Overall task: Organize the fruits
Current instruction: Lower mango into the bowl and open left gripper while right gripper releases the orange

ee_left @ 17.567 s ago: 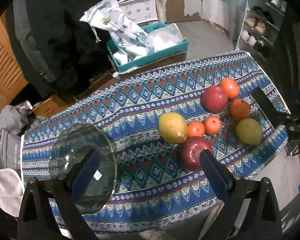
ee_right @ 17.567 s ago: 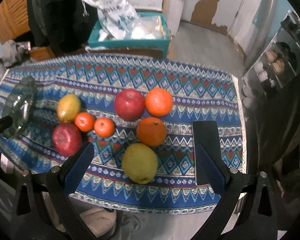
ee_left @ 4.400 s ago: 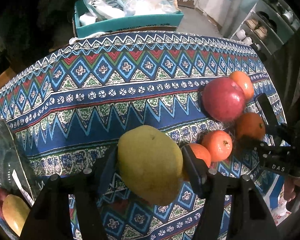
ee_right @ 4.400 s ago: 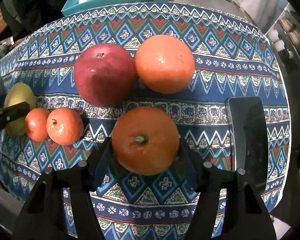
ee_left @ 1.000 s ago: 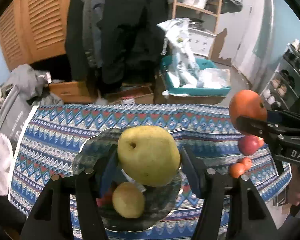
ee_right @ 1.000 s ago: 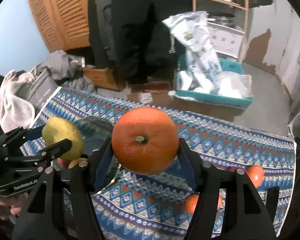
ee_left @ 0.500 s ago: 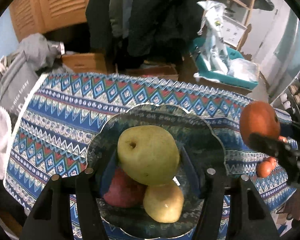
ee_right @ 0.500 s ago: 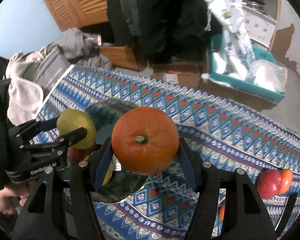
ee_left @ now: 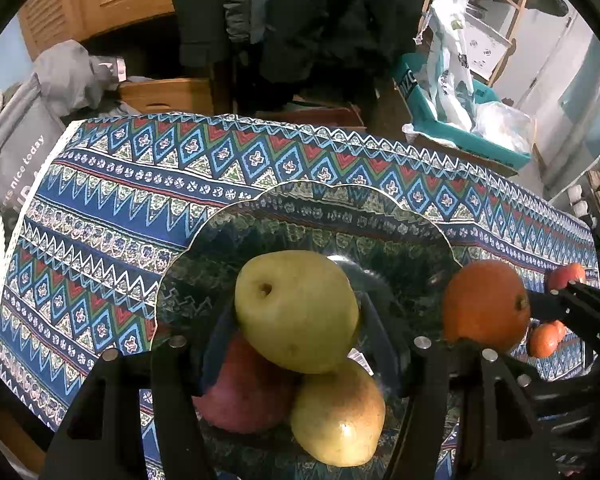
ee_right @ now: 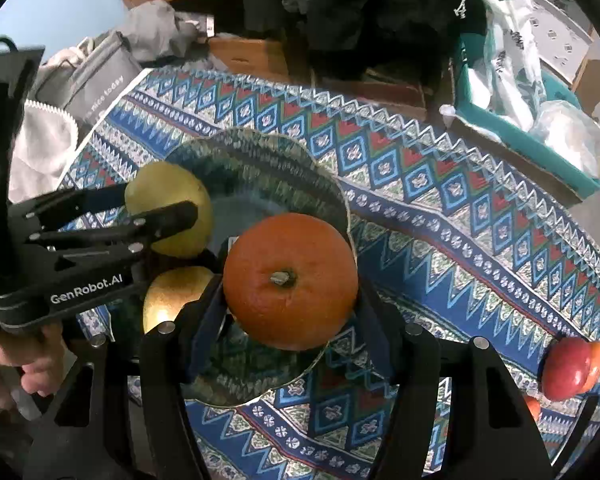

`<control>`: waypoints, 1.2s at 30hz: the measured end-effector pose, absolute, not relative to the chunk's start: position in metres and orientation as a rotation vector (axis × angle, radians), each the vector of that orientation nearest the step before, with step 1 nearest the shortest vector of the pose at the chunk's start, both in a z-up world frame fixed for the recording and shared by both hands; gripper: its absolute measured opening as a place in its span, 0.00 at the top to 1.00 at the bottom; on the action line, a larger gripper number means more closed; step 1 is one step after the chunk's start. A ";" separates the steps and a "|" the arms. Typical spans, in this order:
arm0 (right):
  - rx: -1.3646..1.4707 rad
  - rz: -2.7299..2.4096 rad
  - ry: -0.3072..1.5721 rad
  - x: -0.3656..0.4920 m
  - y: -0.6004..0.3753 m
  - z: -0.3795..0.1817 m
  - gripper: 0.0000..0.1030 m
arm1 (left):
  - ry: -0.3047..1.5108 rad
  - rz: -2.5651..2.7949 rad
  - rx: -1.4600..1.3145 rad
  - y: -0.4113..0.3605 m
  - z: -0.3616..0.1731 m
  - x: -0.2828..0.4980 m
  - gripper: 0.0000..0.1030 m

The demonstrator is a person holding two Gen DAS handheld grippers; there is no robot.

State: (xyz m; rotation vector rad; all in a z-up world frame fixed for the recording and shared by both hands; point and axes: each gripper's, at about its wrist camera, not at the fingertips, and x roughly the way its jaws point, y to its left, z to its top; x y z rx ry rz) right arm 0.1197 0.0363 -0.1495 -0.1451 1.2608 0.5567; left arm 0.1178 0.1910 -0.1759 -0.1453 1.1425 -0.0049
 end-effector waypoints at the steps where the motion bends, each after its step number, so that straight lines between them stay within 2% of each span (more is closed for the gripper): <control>1: -0.149 0.558 1.265 0.119 0.037 -0.152 0.38 | 1.145 -0.006 -0.143 0.191 -0.176 0.118 0.38; 12: -0.159 0.569 1.304 0.118 0.043 -0.164 0.37 | 1.122 0.025 -0.139 0.196 -0.171 0.117 0.38; 20: -0.111 0.567 1.247 0.123 0.036 -0.140 0.37 | 1.112 0.035 -0.148 0.203 -0.162 0.109 0.38; 36: -0.142 0.478 1.063 0.113 0.008 -0.066 0.37 | 0.993 0.003 -0.115 0.189 -0.096 0.085 0.38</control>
